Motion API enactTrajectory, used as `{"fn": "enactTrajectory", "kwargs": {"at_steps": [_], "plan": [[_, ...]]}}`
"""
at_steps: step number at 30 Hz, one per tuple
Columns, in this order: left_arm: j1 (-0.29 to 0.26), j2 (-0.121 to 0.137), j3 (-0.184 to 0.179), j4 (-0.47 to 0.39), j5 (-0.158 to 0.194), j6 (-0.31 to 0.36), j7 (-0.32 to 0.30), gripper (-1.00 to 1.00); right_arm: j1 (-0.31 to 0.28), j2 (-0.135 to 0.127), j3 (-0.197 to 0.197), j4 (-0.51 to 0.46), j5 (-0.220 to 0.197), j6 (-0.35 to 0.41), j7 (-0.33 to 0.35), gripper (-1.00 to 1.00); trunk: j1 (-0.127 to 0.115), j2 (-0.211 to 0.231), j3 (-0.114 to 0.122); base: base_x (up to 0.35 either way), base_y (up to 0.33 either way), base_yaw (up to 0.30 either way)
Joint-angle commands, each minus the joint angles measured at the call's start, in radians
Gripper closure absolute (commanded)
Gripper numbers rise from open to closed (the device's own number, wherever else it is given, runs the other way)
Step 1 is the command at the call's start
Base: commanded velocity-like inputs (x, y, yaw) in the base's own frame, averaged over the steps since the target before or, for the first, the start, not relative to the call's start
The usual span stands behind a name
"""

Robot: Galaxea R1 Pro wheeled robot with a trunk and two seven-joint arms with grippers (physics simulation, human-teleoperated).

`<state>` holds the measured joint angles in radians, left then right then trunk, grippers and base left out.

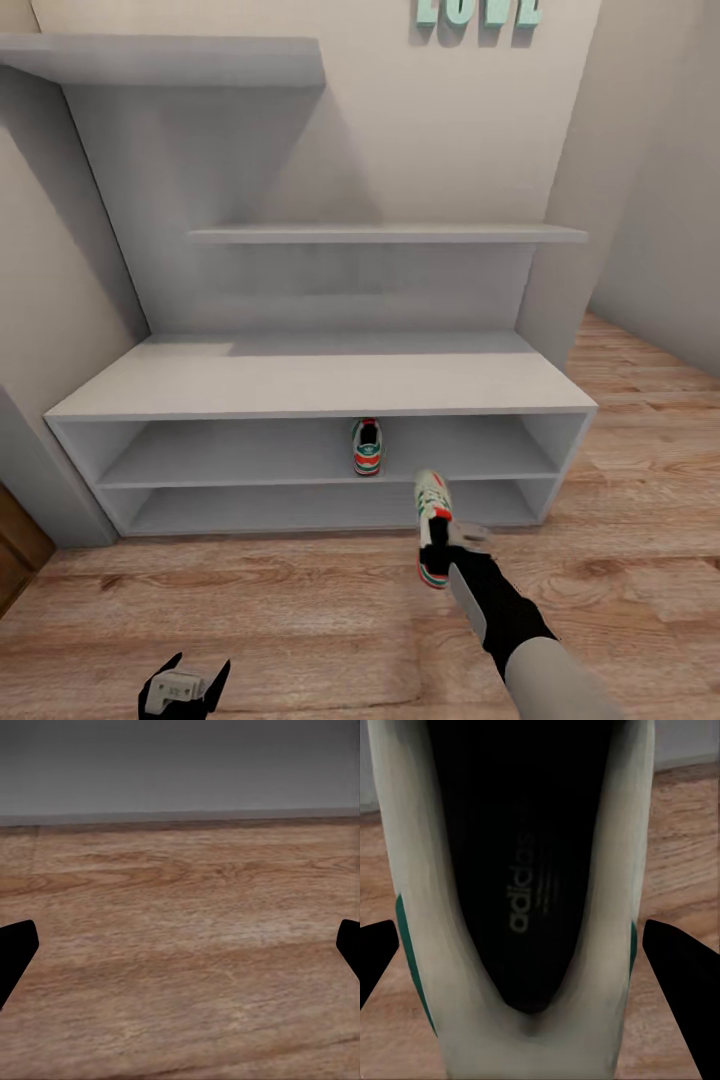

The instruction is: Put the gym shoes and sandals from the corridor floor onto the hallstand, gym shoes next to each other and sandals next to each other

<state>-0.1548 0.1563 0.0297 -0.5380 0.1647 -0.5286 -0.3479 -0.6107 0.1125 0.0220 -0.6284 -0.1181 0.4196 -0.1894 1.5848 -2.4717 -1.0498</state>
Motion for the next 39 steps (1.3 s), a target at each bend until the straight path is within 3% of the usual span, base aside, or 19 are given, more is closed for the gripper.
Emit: {"fn": "enactTrajectory", "kwargs": {"at_steps": [1, 6, 12, 19, 39], "plan": [[0.000, -0.003, 0.002, 0.001, 0.008, 0.002, -0.009, -1.00, -0.008, 0.020, 0.003, -0.001, -0.007, 0.010, -0.037, 1.00, 0.000, 0.000, -0.001, 0.000, 0.000, 0.000], [0.000, -0.005, -0.001, 0.001, 0.002, 0.001, -0.009, -1.00, -0.015, 0.054, 0.006, -0.019, -0.008, 0.015, -0.067, 1.00, 0.000, 0.000, -0.001, 0.034, 0.000, 0.000], [0.000, -0.004, -0.001, 0.001, 0.004, 0.001, -0.009, -1.00, -0.015, 0.055, 0.006, -0.058, -0.008, 0.015, -0.068, 1.00, 0.000, 0.000, -0.001, 0.252, 0.000, 0.000], [0.000, -0.004, -0.001, 0.001, 0.003, 0.001, -0.009, -1.00, -0.015, 0.055, 0.006, -0.062, -0.008, 0.015, -0.068, 1.00, 0.000, 0.000, -0.001, 0.053, 0.000, 0.000], [0.000, -0.011, -0.001, 0.001, 0.001, 0.002, -0.004, -1.00, -0.015, 0.055, 0.006, -0.062, -0.008, 0.015, -0.068, 1.00, 0.000, 0.000, -0.001, 0.216, 0.011, 0.000]]}}
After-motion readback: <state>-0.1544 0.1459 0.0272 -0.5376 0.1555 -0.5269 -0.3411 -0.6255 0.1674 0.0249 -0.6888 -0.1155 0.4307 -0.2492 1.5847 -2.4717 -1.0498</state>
